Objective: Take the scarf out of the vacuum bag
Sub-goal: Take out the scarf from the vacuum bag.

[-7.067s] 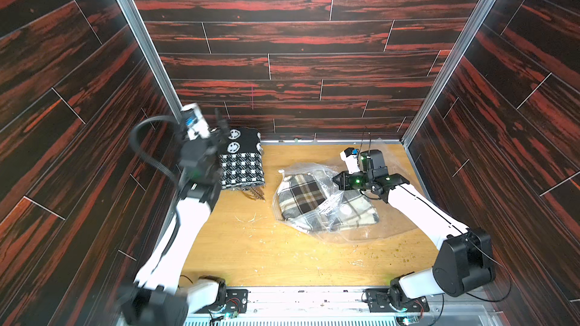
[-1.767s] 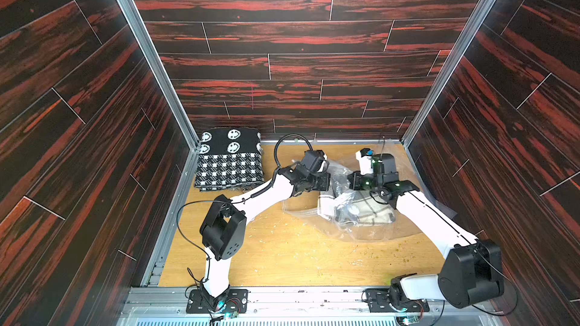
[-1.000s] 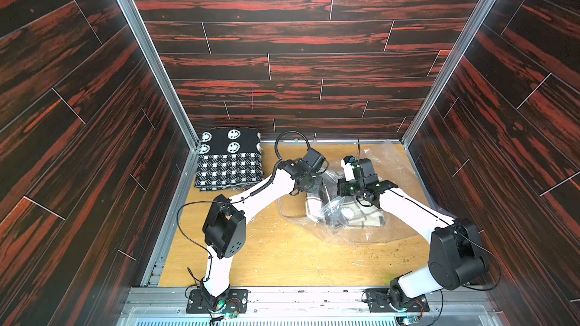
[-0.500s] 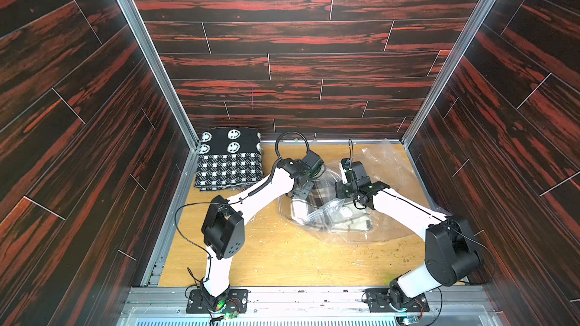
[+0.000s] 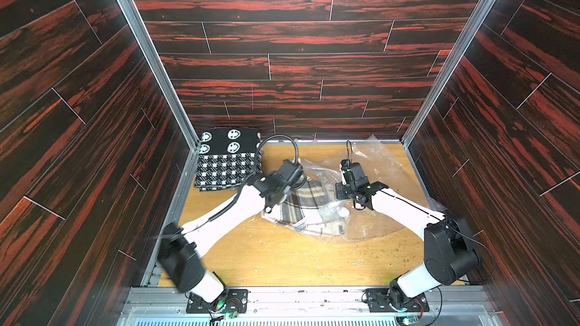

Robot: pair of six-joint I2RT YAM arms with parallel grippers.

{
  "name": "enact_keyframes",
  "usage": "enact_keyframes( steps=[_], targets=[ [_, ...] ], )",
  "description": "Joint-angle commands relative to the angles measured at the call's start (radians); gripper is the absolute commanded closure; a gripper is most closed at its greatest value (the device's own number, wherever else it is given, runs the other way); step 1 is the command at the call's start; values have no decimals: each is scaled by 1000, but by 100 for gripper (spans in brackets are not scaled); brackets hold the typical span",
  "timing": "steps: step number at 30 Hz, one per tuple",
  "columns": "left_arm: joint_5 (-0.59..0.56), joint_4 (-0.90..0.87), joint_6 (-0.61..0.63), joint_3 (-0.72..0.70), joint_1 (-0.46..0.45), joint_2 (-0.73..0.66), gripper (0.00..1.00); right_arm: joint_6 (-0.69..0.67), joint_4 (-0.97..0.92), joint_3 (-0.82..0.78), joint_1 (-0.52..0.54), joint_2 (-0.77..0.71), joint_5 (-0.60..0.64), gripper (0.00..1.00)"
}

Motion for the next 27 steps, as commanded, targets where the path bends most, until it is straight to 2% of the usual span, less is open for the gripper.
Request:
enact_keyframes(
  steps=[1,4,8,11,17,22,27],
  targets=[
    [-59,223,100,-42,25,-130,100,-4,-5,5,2,19,17,100],
    [50,249,110,-50,57,-198,100,-4,-3,14,11,18,15,100],
    [136,331,244,-113,69,-293,100,-4,-12,29,21,25,29,100],
    [210,303,320,-108,105,-344,100,-4,-12,29,22,26,27,100],
    [242,293,385,-115,201,-450,100,-1,-9,21,22,29,19,100],
    [348,277,464,-138,305,-537,100,-2,-6,15,22,28,18,100],
    [400,279,462,-129,399,-574,100,-1,-8,16,22,28,21,100]
  ],
)
